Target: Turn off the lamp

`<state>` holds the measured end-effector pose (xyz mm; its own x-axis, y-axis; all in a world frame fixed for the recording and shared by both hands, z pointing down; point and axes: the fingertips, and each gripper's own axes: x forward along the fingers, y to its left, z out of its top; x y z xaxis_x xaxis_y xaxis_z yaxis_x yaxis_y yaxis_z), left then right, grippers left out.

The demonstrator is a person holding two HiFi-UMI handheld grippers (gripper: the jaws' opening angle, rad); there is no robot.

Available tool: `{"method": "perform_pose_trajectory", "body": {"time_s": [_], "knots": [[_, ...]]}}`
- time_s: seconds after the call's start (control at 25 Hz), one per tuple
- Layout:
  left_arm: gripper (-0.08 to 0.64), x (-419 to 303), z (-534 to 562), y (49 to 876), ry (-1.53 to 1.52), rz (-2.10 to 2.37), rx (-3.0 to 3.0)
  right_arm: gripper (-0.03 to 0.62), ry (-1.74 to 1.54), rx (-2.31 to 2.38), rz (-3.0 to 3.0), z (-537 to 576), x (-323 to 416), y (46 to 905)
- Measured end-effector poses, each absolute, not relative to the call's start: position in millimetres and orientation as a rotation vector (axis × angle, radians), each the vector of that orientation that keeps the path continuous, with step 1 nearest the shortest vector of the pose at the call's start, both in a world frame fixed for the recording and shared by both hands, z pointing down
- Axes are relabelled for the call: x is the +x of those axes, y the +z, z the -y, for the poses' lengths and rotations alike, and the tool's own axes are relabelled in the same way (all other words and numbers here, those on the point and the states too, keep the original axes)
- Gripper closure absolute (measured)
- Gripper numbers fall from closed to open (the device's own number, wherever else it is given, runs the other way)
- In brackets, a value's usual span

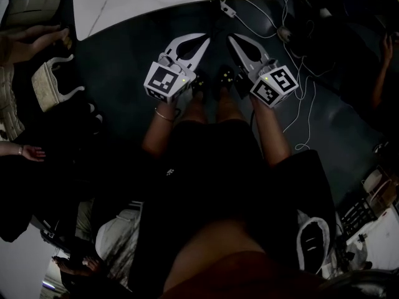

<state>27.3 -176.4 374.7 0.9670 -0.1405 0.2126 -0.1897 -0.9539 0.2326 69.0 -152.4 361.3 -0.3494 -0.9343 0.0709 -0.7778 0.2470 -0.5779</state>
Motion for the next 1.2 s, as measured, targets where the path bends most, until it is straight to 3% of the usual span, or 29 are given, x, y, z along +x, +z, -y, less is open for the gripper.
{"method": "perform_pose_trajectory", "body": {"time_s": [1.2], "knots": [[0.554, 81, 140, 263, 0.074, -0.123, 2.975, 0.592, -0.491, -1.566, -2.297, 121, 74, 239]]}}
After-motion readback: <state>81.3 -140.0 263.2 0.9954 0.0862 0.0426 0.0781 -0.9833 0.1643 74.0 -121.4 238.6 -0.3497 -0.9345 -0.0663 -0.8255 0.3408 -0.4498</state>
